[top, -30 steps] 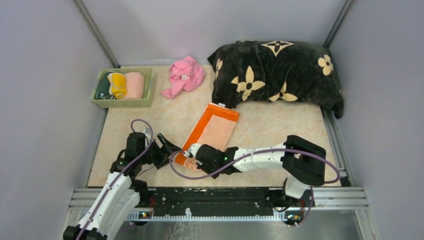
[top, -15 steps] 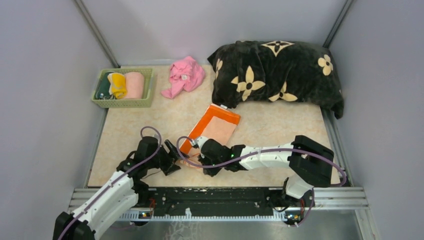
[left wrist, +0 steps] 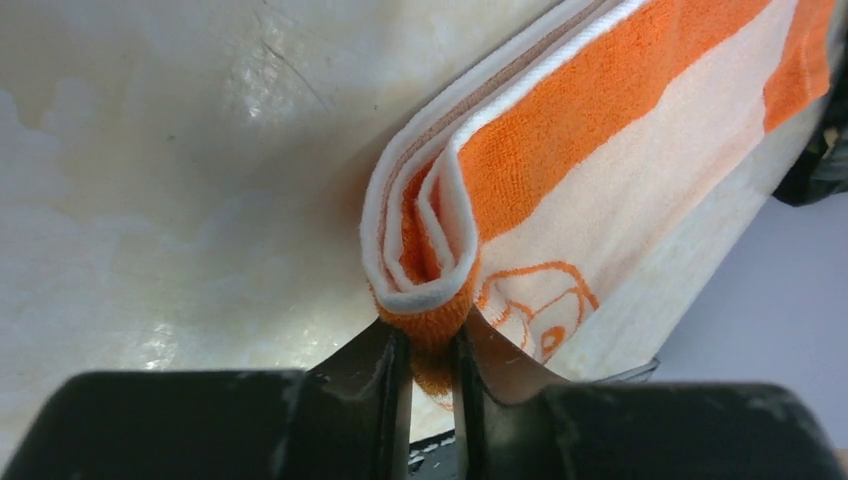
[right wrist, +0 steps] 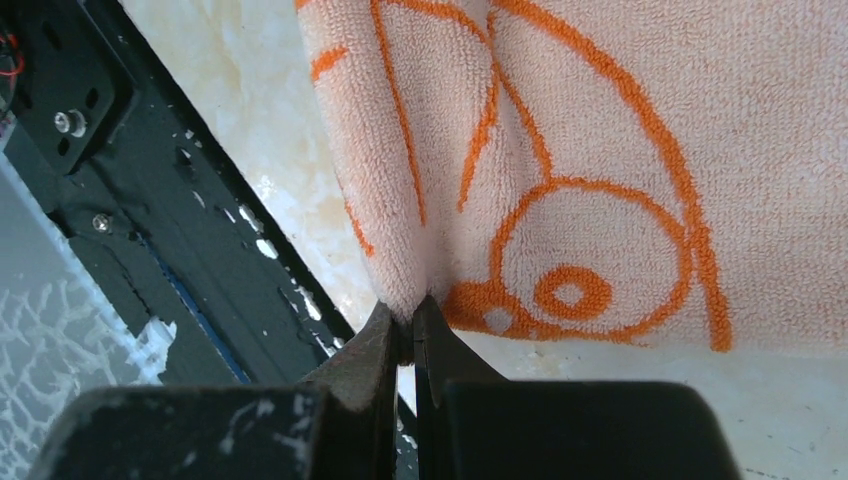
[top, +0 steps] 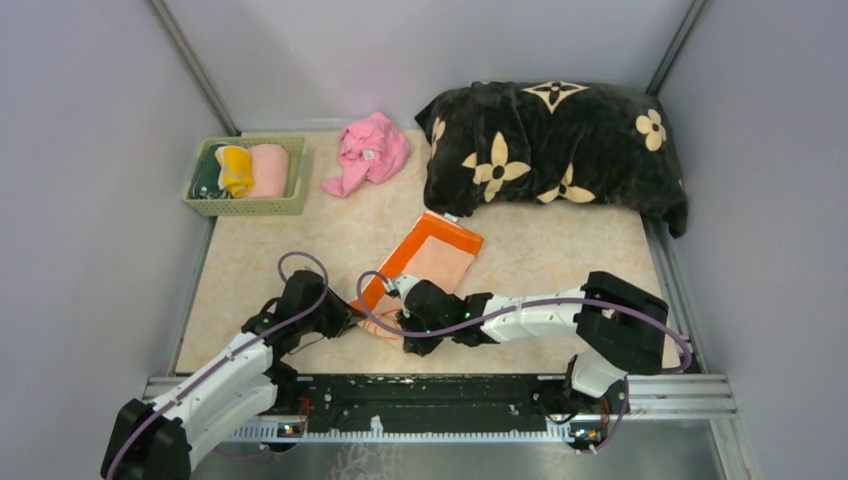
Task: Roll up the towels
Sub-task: Roll the towel at the center of the board.
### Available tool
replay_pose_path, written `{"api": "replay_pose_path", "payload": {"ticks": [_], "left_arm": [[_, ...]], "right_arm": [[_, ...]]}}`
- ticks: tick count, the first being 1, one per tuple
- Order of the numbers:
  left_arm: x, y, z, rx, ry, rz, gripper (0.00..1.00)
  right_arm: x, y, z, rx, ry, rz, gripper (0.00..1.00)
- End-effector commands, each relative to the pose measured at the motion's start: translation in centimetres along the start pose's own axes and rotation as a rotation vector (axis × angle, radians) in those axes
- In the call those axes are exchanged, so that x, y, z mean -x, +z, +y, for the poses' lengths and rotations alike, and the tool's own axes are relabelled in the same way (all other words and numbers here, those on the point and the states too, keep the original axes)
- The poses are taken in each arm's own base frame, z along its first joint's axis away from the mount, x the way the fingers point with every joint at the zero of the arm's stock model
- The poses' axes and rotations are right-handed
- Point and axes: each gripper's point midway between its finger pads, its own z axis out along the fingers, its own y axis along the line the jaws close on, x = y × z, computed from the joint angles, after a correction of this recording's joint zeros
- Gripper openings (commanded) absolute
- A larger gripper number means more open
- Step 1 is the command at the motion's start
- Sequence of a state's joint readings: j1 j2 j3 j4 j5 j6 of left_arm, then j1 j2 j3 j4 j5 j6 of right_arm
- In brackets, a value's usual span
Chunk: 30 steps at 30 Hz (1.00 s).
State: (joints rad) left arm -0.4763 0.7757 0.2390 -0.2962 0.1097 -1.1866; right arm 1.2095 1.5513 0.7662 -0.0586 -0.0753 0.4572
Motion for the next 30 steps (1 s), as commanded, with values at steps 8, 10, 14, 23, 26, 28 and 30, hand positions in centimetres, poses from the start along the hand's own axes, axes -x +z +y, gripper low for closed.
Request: {"api": "replay_pose_path", "payload": {"ticks": [8, 10, 14, 23, 26, 28, 30], "left_arm": [[3.3, -2.0, -0.8, 0.048, 0.150, -0.156, 0.50], [3.5, -2.5, -1.4, 0.033, 0.185, -0.159, 0.59], [3.5, -3.5, -1.7, 0.043, 0.236, -0.151, 0.70], [1.9, -4.6, -2.5, -0.033, 0.290, -0.080, 0.79], [1.4, -4.5, -2.8, -0.077, 0.304, -0.061, 0.80], [1.1, -4.2, -3.1, -0.113, 0.308, -0.057, 0.80], [0.9, -4.0, -3.3, -0.142, 0.301, -0.051, 0.80]], "right_arm": [[2.3, -1.6, 2.1, 0.159, 0.106, -0.067, 0.00], [2.5, -1.7, 2.1, 0.189, 0.148, -0.069, 0.00], [2.8, -1.8, 1.1, 0.249, 0.248, -0.069, 0.00], [2.1, -1.3, -1.5, 0.270, 0.377, -0.031, 0.00], [2.0, -1.0, -2.3, 0.265, 0.405, -0.019, 0.00], [1.9, -0.7, -2.8, 0.263, 0.416, -0.007, 0.00], [1.8, -0.5, -3.2, 0.262, 0.431, 0.002, 0.00]]}}
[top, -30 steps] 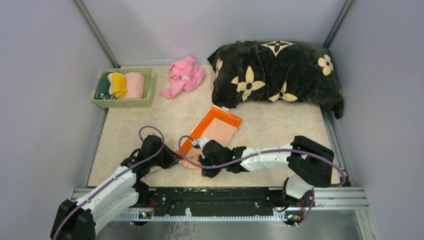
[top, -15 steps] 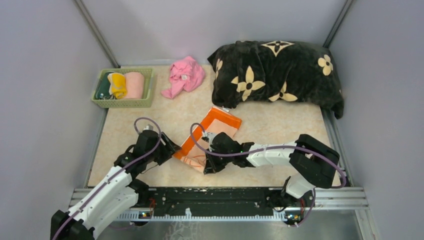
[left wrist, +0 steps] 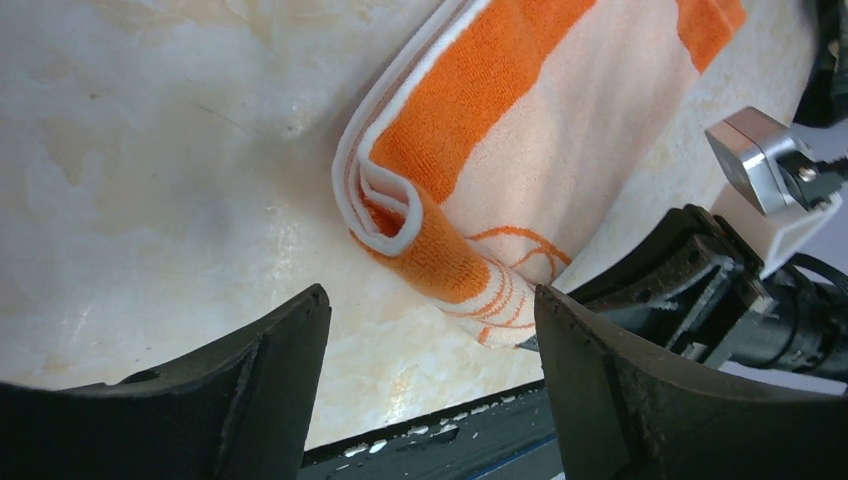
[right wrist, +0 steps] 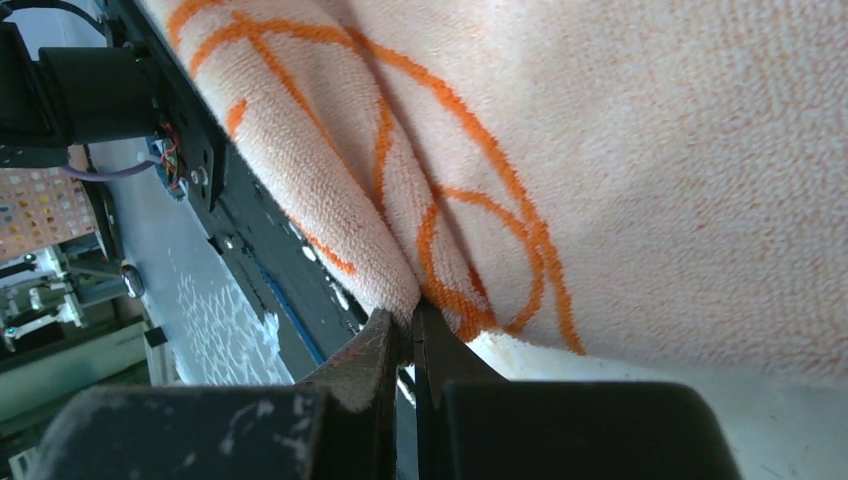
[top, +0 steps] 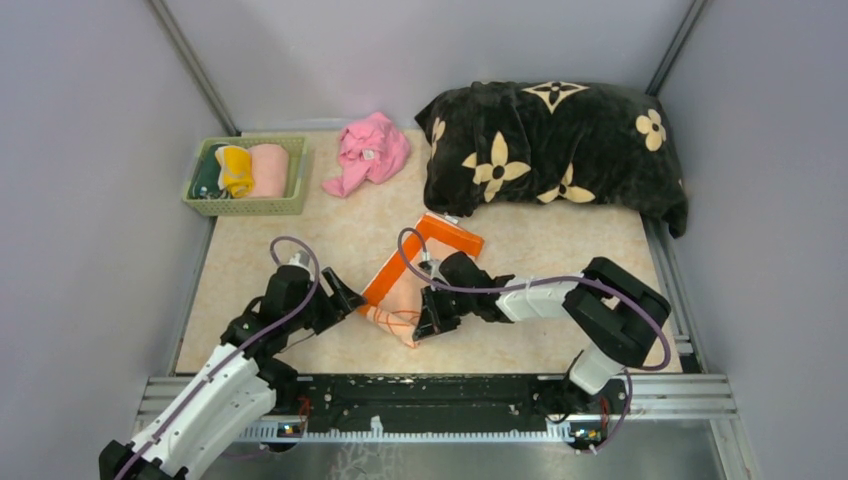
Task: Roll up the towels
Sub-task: Roll the towel at the center of the board.
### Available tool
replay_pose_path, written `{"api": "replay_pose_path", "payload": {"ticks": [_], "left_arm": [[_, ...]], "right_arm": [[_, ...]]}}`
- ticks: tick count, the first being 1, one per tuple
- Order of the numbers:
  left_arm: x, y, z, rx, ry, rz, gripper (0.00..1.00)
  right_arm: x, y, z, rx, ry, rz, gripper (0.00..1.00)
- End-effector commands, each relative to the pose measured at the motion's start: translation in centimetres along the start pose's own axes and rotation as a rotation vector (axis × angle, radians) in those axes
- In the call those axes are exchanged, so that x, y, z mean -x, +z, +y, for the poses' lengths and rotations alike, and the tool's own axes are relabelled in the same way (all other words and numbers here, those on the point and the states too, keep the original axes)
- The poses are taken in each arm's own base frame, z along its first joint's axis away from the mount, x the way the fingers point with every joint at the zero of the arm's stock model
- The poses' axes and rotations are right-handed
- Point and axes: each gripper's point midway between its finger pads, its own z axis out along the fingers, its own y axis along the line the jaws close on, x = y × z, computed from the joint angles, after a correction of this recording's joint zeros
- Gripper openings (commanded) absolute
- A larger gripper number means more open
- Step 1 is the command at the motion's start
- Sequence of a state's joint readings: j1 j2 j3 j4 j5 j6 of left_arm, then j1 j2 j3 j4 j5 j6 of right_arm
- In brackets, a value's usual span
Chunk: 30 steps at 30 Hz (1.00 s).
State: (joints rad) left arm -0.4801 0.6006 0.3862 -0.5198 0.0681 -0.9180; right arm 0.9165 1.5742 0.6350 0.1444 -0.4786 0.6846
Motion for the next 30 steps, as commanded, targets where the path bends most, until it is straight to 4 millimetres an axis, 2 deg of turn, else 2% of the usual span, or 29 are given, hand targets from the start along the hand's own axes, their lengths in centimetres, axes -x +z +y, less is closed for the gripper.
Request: {"api": "replay_pose_path", "payload": {"ticks": [1, 11, 20, 23, 25, 27, 30], "left_arm": [[-0.7, 0.4, -1.0, -0.086, 0.017, 0.023, 0.80], [-1.0, 2.8, -1.0, -0.085, 0.021, 0.056, 0.76], [-1.3, 5.1, 0.9, 0.018, 0.010, 0.081, 0.68], [-0.4, 4.7, 0.4, 0.038, 0.022, 0.064, 0.75], [0.4, 4.1, -0.1, 0.036, 0.029, 0.036, 0.79], [0.9, 3.2, -0.4, 0.022, 0.028, 0.007, 0.80], [0.5, 2.1, 0.0, 0.009, 0.010, -0.010, 0.79]], "right_arm": [[1.1, 0.3, -0.2, 0.034, 0.017, -0.009, 0.00], [1.6, 0.3, -1.3, 0.012, 0.026, 0.008, 0.00], [2.7, 0.0, -1.6, -0.017, 0.007, -0.002, 0.00], [2.9, -0.2, -1.5, -0.011, 0.009, -0.001, 0.00], [2.4, 0.4, -2.5, -0.027, 0.033, 0.026, 0.00], [2.3, 0.4, -2.6, -0.022, 0.040, 0.028, 0.00], [2.5, 0.4, -2.9, -0.018, 0.053, 0.027, 0.00]]}}
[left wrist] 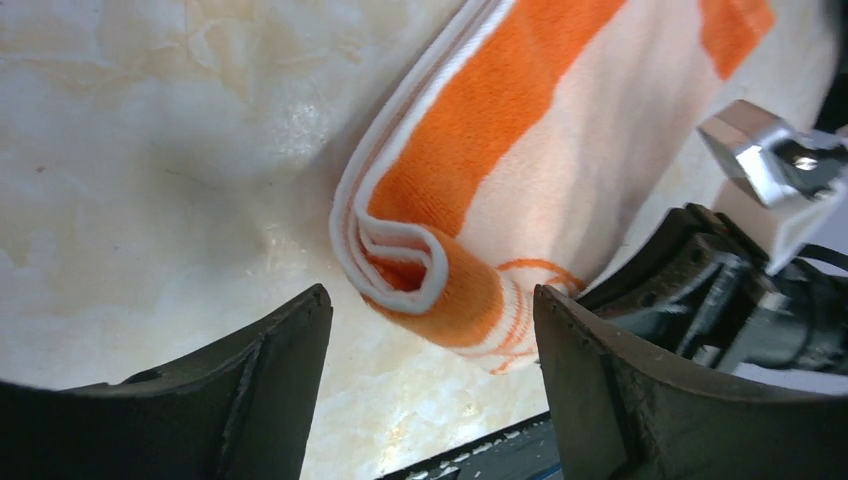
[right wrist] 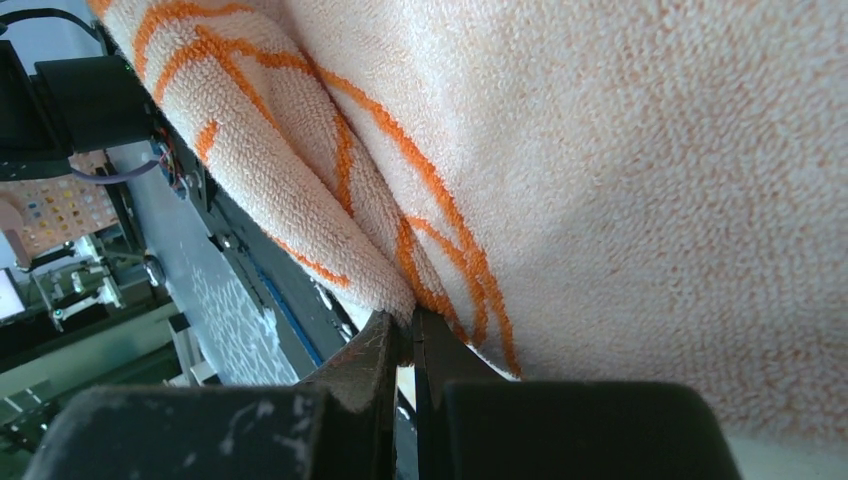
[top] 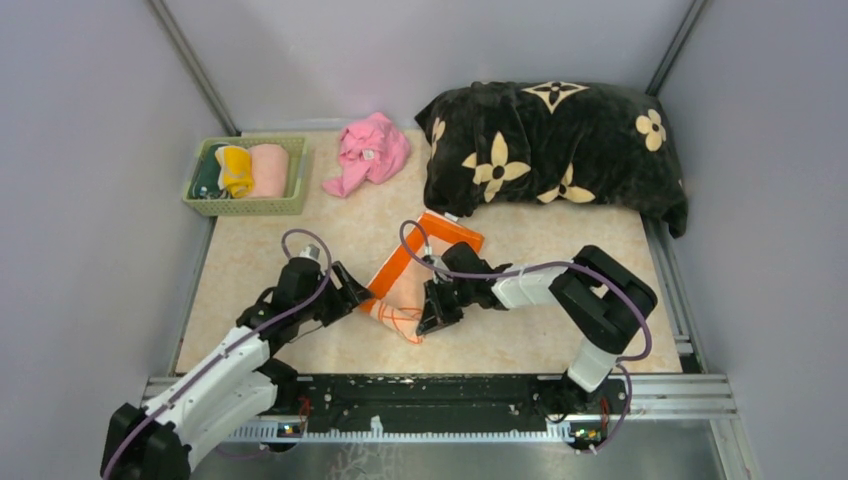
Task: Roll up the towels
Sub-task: Roll the towel at the center of the board.
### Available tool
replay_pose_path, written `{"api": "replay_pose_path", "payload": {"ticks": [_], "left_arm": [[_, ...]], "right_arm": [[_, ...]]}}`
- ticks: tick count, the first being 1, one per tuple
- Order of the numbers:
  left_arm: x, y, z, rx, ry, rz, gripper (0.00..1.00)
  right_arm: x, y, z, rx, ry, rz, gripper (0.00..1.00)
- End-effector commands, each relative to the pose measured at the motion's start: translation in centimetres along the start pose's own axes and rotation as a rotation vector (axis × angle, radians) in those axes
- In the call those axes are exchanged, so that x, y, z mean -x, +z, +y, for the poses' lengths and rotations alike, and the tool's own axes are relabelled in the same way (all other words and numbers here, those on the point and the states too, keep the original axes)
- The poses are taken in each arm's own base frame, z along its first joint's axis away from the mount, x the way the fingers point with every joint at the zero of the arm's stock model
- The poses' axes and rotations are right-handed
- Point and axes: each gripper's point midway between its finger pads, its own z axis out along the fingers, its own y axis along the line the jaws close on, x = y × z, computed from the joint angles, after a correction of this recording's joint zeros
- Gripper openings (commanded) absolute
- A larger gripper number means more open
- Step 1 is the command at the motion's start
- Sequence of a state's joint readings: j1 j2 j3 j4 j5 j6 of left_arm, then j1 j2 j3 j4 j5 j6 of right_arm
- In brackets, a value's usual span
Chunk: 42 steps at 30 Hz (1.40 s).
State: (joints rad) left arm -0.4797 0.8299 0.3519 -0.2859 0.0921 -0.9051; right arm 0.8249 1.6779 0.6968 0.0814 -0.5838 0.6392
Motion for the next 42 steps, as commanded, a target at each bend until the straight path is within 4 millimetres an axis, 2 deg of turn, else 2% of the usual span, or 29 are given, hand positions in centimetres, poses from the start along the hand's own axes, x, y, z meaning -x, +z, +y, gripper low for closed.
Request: {"api": "replay_pose_path", "payload": {"ticks": [1, 4, 7, 12, 16, 21, 24, 28, 31, 35, 40, 42], "left_arm": [[0.3, -1.8, 0.1, -0.013, -0.006, -0.043, 0.79], [-0.5, -2.3, 0.3, -0.044, -0.025, -0.032, 0.77], [-1.1, -1.9, 0.3, -0.068, -0.028, -0.014, 0.73], [-0.8, -0.4, 0.3, -0.060, -0.015, -0.009, 0.64], [-0.6, 1.1, 0.3, -0.046, -0.009, -0.006, 0.63], [-0.5, 2.2, 1.7, 0.034, -0.022, 0.002, 0.63], [-0.9, 2.5, 2.5, 0.075, -0.031, 0.016, 0.62], [-1.2, 2.8, 3.4, 0.105, -0.041, 0.019, 0.59], [-1.2, 3.0, 3.6, 0.116, -0.046, 0.023, 0.59], [-1.4, 3.4, 3.5, 0.123, -0.041, 0.049, 0.59], [-1.6, 3.9, 3.3, 0.130, -0.039, 0.072, 0.59], [-1.6, 4.0, 3.3, 0.132, -0.038, 0.073, 0.59]], "right_arm": [[1.8, 0.1, -0.6, -0.013, -0.010, -0.044, 0.00], [1.9, 0.2, -0.6, -0.008, -0.009, -0.041, 0.00], [2.0, 0.4, -0.6, -0.002, -0.009, -0.036, 0.00], [2.1, 0.3, -0.6, -0.002, -0.012, -0.037, 0.00], [2.3, -0.1, -0.6, -0.018, -0.025, -0.044, 0.00], [2.6, -1.0, -0.8, -0.063, -0.061, -0.057, 0.09], [3.4, -2.3, 0.8, -0.060, -0.137, -0.095, 0.24], [4.6, -4.0, 1.9, -0.203, -0.277, -0.178, 0.41], [5.4, -5.3, 3.7, -0.279, -0.395, -0.250, 0.43], [5.8, -5.9, 5.6, -0.360, -0.530, -0.318, 0.44], [5.5, -4.8, 8.5, -0.361, -0.697, -0.347, 0.44], [5.3, -4.0, 9.0, -0.357, -0.747, -0.340, 0.45]]}}
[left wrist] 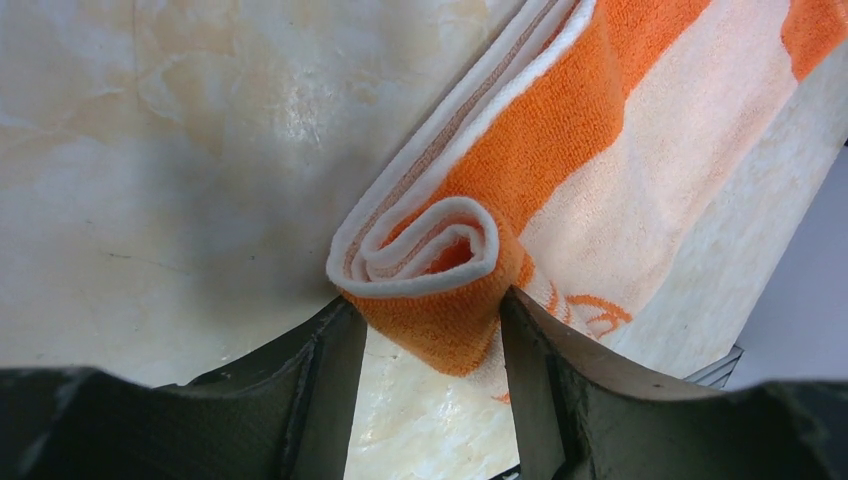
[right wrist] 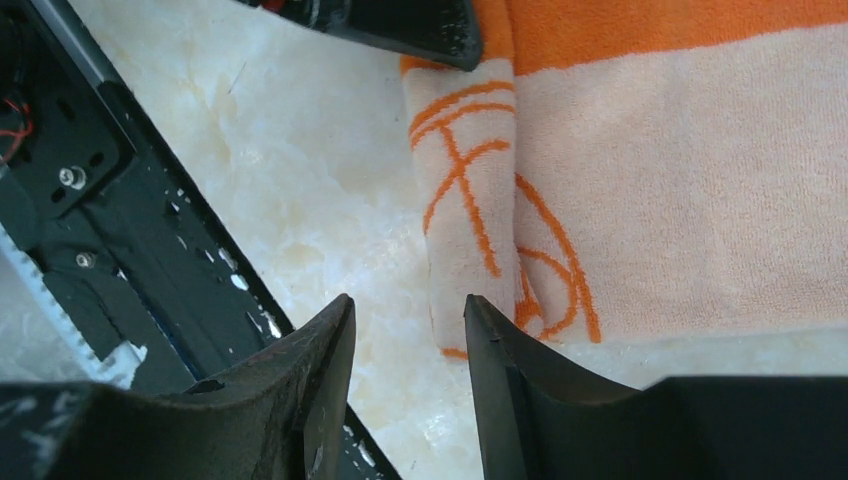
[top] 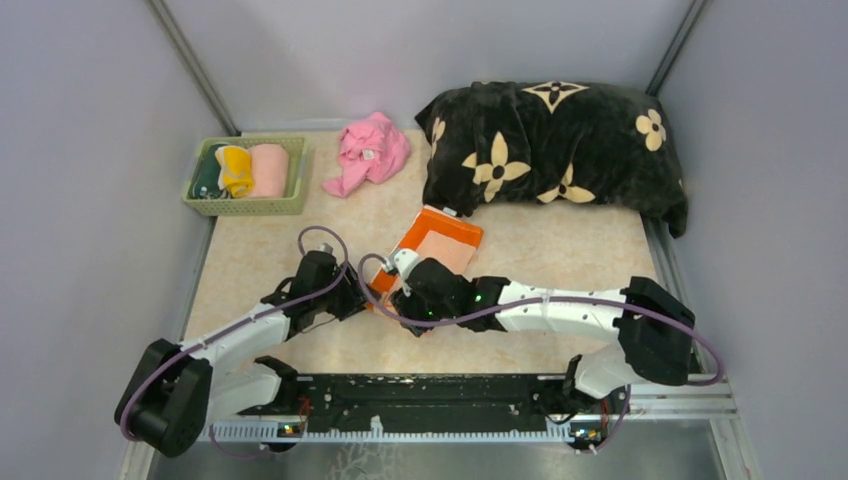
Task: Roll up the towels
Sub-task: Roll the towel at the center of the board.
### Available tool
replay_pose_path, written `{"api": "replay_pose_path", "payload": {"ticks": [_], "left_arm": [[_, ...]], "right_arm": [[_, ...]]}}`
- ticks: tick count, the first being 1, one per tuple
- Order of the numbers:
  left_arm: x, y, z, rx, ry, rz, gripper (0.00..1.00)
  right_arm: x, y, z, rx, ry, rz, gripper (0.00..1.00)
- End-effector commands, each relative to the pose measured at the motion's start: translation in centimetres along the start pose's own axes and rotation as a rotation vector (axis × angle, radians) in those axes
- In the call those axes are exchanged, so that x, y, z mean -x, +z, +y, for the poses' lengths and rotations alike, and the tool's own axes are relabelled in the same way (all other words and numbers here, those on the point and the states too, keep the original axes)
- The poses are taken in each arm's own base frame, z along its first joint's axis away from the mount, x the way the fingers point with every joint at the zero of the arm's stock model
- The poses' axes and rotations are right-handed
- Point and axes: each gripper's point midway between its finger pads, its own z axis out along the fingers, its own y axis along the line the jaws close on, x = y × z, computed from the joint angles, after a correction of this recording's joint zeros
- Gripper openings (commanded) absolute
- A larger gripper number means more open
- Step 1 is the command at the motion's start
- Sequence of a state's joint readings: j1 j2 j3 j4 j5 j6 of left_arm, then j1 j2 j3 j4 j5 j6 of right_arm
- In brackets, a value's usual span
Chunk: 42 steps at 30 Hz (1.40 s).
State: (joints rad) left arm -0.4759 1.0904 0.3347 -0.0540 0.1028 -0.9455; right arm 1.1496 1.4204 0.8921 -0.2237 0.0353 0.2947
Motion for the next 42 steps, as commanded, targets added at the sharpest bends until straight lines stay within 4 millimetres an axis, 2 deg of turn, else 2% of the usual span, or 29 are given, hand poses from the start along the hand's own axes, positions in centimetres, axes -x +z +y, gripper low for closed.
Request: {"api": "replay_pose_path", "payload": {"ticks": [1, 7, 10, 11, 14, 16, 23, 26, 28, 34, 39, 42], "left_arm": [[-1.1, 0.3, 2.7, 0.102, 0.008, 0.037, 0.59], [-1.1, 0.4, 2.9, 0.111, 0.012, 0.038, 0.59], [-1.1, 0.5, 3.0, 0.118, 0.015, 0.038, 0.59], [-1.0, 0.6, 3.0, 0.121, 0.021, 0.036, 0.59], [-0.8, 0.8, 3.0, 0.125, 0.025, 0.037, 0.60], [-0.8, 1.0, 3.0, 0.130, 0.027, 0.041, 0.60], [-1.2, 1.8, 3.7, 0.159, 0.019, 0.079, 0.61], [-1.3, 1.7, 3.8, 0.157, 0.008, 0.093, 0.61], [-0.9, 1.3, 3.6, 0.151, 0.006, 0.081, 0.63], [0.8, -1.3, 2.1, 0.114, 0.024, -0.001, 0.74], [1.1, -3.4, 1.5, 0.080, 0.005, -0.043, 0.80], [0.7, -4.6, 1.3, 0.052, -0.007, -0.046, 0.82]], "right_arm": [[3.0, 0.5, 0.7, -0.048, -0.144, -0.090, 0.45], [0.9, 3.1, -0.7, -0.117, -0.214, -0.018, 0.47], [-0.2, 3.8, -1.5, -0.153, -0.234, 0.021, 0.48], [-1.5, 4.3, -1.9, -0.170, -0.257, 0.062, 0.50], [-3.1, 4.6, -2.0, -0.168, -0.281, 0.109, 0.50], [-5.0, 5.4, -2.3, -0.181, -0.305, 0.167, 0.49], [-9.0, 6.2, -3.7, -0.284, -0.380, 0.305, 0.44], [-10.0, 6.3, -3.5, -0.281, -0.376, 0.342, 0.34], [-9.8, 6.2, -2.3, -0.223, -0.348, 0.330, 0.26], [-6.7, 5.9, 2.9, 0.040, -0.193, 0.222, 0.04], [-5.2, 6.3, 4.2, 0.185, 0.045, 0.169, 0.00], [-5.2, 6.2, 3.7, 0.258, 0.205, 0.150, 0.00]]}}
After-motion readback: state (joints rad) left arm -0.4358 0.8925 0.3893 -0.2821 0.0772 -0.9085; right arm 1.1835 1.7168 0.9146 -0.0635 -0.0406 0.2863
